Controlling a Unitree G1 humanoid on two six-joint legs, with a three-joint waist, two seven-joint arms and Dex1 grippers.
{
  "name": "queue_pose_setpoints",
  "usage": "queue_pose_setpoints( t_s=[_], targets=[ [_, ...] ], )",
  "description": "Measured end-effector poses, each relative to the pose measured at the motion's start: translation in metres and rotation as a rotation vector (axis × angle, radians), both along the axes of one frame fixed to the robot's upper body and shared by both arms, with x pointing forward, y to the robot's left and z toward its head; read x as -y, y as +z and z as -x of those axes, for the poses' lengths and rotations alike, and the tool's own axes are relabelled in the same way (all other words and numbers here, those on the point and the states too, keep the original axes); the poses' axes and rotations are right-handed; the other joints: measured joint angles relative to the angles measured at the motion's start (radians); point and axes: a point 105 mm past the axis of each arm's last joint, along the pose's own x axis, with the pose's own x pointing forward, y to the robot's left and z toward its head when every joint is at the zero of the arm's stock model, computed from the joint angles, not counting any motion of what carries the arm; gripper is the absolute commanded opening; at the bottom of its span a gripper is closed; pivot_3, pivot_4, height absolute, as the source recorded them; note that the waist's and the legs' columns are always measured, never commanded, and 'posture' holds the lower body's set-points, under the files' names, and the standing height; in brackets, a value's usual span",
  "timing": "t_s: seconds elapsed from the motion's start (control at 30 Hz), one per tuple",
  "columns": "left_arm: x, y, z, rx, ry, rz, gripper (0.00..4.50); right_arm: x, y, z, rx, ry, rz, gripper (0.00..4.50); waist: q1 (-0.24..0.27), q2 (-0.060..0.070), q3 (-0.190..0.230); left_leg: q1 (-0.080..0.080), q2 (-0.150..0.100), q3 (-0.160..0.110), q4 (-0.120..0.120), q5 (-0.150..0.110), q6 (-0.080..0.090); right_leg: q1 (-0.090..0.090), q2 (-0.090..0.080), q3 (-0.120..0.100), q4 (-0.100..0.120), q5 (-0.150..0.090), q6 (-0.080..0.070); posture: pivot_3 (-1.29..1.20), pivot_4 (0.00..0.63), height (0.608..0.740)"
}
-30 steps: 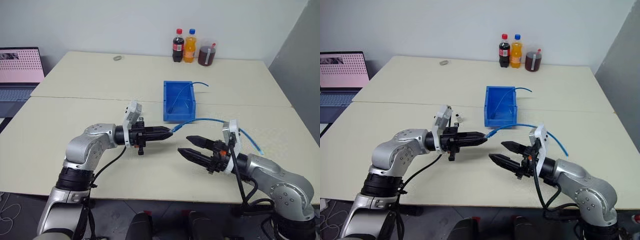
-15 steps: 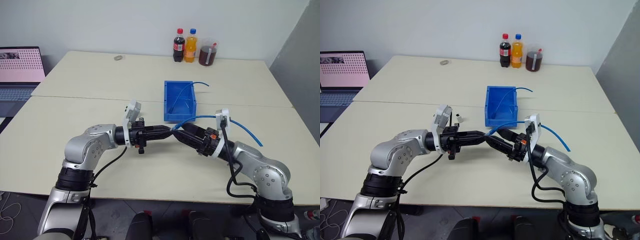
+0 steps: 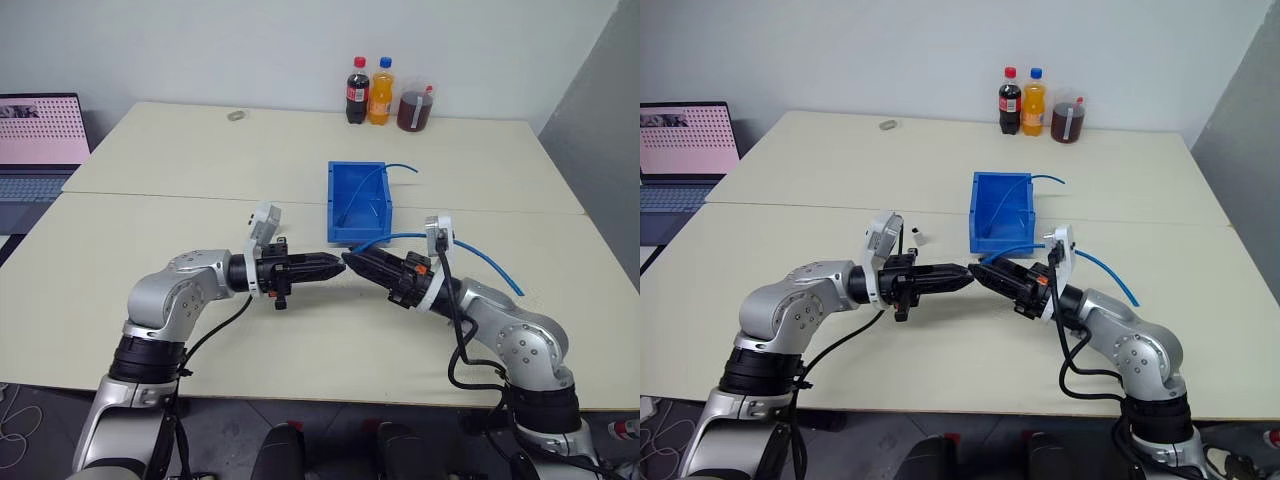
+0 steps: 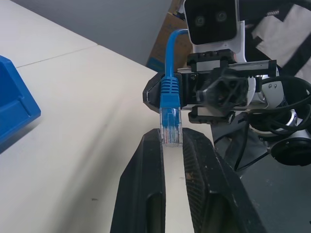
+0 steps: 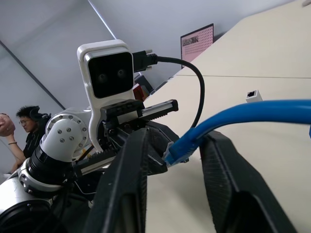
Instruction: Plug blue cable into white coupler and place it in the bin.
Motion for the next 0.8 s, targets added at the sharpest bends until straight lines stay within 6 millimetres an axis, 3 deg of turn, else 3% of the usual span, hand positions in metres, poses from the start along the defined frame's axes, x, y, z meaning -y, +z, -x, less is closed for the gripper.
queue_pose_setpoints(
  t_s=[0.1,0.3,0.37,0.67,0.8],
  targets=[
    [0.0,-0.001,0.001,-0.01,-0.004,-0.002,0.25,0.0,0.0,0.0,0.0,0.004,-0.001,0.18,0.0,0.0,0.0,0.0,0.0,0.0,0.0,0.0,0.0,0.0,0.0,0.0,0.0,0.0,0.0,0.0,0.15,0.74],
    [0.001,-0.002,0.0,-0.014,-0.005,0.008,0.25,0.0,-0.001,0.001,-0.001,0.009,0.002,0.16,0.0,0.0,0.0,0.0,0.0,0.0,0.0,0.0,0.0,0.0,0.0,0.0,0.0,0.0,0.0,0.0,0.15,0.74],
    [0.001,-0.002,-0.001,0.004,-0.002,0.004,0.95,0.0,0.0,0.001,0.0,0.009,0.002,0.16,0.0,0.0,0.0,0.0,0.0,0.0,0.0,0.0,0.0,0.0,0.0,0.0,0.0,0.0,0.0,0.0,0.15,0.74],
    [-0.002,-0.004,-0.006,0.063,0.031,-0.037,2.73,-0.007,-0.004,0.004,-0.008,0.04,0.02,0.15,0.0,0.0,0.0,0.0,0.0,0.0,0.0,0.0,0.0,0.0,0.0,0.0,0.0,0.0,0.0,0.0,0.15,0.74],
    [-0.013,-0.016,-0.006,0.092,0.083,-0.105,3.56,-0.006,-0.005,0.005,-0.006,0.043,0.03,0.14,-0.001,0.0,0.0,0.0,0.0,0.0,0.0,0.0,0.0,0.0,0.0,0.001,0.0,0.0,0.0,0.0,0.15,0.74]
  ],
)
